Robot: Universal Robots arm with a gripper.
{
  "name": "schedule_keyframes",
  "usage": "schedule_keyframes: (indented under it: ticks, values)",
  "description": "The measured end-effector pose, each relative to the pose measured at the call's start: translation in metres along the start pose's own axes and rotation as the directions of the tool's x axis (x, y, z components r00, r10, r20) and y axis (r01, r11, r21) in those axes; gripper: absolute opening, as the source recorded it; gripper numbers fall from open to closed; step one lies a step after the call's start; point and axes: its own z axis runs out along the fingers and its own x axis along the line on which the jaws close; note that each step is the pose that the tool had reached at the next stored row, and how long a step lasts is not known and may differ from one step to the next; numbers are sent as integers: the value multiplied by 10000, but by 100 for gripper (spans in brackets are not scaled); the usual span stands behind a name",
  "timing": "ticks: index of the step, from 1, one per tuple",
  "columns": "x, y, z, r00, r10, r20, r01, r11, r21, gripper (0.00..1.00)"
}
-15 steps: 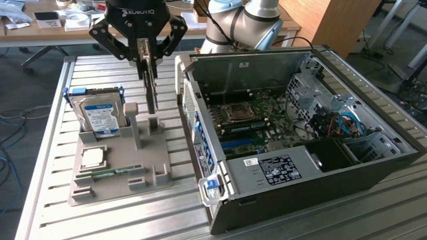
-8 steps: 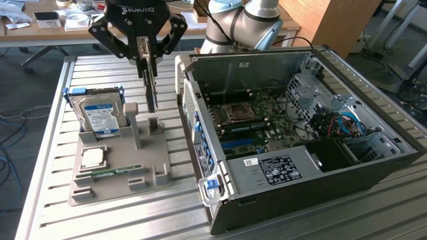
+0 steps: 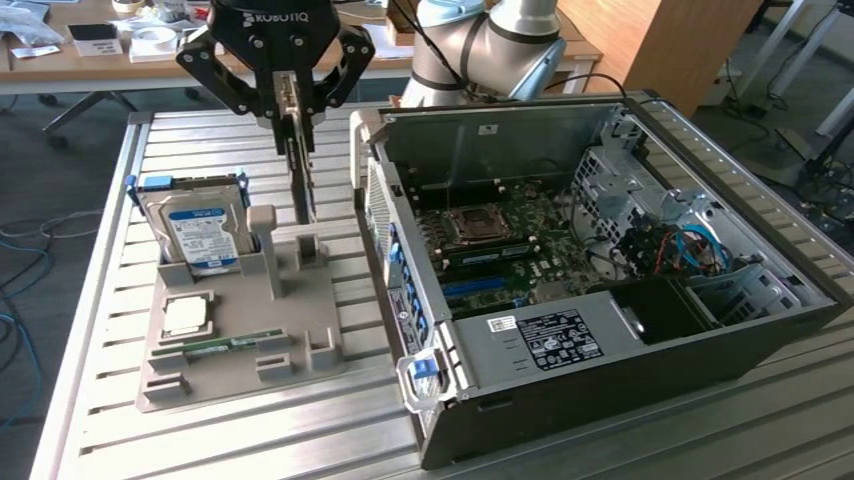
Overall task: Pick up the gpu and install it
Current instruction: 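Pick up the gpu and move the gpu toward the slot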
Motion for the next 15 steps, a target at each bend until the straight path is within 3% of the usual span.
schedule_keyframes:
  ticks: [8,15]
  values:
    - [-21,0,0,10000,-2,-1,2,10000,1,27]
    - [-131,3,3,10000,1,0,-1,10000,0,27]
